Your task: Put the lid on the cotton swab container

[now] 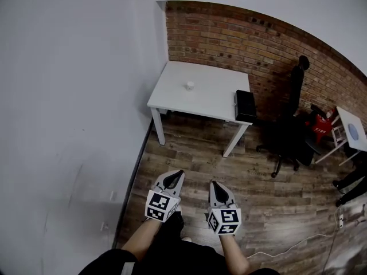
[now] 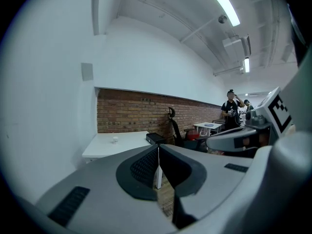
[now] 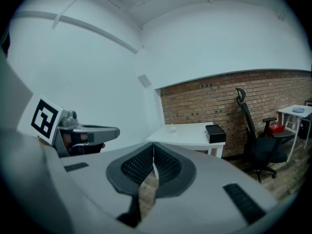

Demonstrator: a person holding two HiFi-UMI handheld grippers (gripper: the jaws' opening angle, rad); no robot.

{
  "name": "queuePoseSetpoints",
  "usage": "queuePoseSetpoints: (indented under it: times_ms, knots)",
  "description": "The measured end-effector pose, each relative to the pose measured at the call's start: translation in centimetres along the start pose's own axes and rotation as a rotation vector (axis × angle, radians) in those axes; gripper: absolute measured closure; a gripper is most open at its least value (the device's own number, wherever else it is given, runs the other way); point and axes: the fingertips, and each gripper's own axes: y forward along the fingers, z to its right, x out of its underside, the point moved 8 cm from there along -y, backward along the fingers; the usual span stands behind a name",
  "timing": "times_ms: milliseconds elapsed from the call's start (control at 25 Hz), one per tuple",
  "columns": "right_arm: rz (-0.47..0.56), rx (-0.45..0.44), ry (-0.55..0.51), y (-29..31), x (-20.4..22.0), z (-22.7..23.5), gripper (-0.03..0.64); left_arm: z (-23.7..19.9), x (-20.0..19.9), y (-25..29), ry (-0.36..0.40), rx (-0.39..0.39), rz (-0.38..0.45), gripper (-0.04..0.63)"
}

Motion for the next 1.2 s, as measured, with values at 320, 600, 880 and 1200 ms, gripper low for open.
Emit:
queuePoseSetpoints:
  times_ms: [320,600,880,1200]
  knots:
    - [-0.015,0.011,-0.012,6.7,-2.0,1.4,0.595,-4.7,-1.2,5.1,0.0,0.019,0.01,0.58]
    - [-0.018,0.011,-0.027,13.0,-4.7,2.5,0.595,-10.6,-2.6,8.2,-0.008,0.003,-0.003,0.58]
    - [-0.025,0.02,-0.028,19.0,-5.5,2.6,0.595,-16.6,-2.8,10.9,-0.011,-0.001,-0.006,0.58]
    - [-0.035,0.038,-0.024,23.1,-6.4,3.3,0.595,-20.7,-3.4,13.5,-0.014,0.008,-0.019,0.58]
